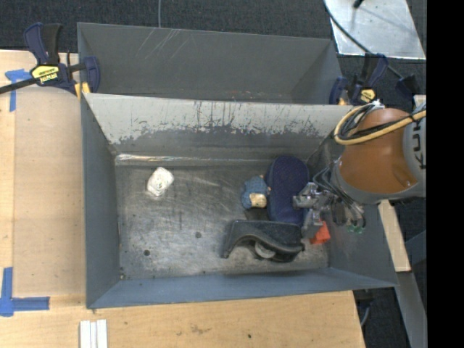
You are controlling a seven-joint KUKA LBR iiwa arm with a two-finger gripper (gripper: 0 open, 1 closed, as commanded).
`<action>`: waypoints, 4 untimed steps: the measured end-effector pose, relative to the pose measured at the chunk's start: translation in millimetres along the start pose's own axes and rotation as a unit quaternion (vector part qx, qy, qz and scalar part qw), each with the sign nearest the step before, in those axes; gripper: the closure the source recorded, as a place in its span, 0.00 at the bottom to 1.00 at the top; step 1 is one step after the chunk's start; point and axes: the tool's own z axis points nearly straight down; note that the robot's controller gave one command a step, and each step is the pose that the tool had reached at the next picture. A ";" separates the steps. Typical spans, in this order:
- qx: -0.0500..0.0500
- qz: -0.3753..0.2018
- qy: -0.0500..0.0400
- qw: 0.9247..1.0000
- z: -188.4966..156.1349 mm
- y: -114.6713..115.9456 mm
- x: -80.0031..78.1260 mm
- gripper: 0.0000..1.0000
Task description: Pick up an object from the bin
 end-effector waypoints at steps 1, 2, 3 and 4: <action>-0.002 -0.213 -0.004 0.977 -1.3 -0.4 9.5 1.00; -0.012 -0.331 0.019 0.943 -147.6 -20.9 -41.3 1.00; -0.014 -0.330 0.023 0.943 -143.6 -20.4 -38.9 0.00; -0.013 -0.238 0.027 0.971 -27.6 26.7 -44.3 0.00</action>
Offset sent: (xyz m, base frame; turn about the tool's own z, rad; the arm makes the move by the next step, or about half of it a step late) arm -0.0265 0.0049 -0.0127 -0.4365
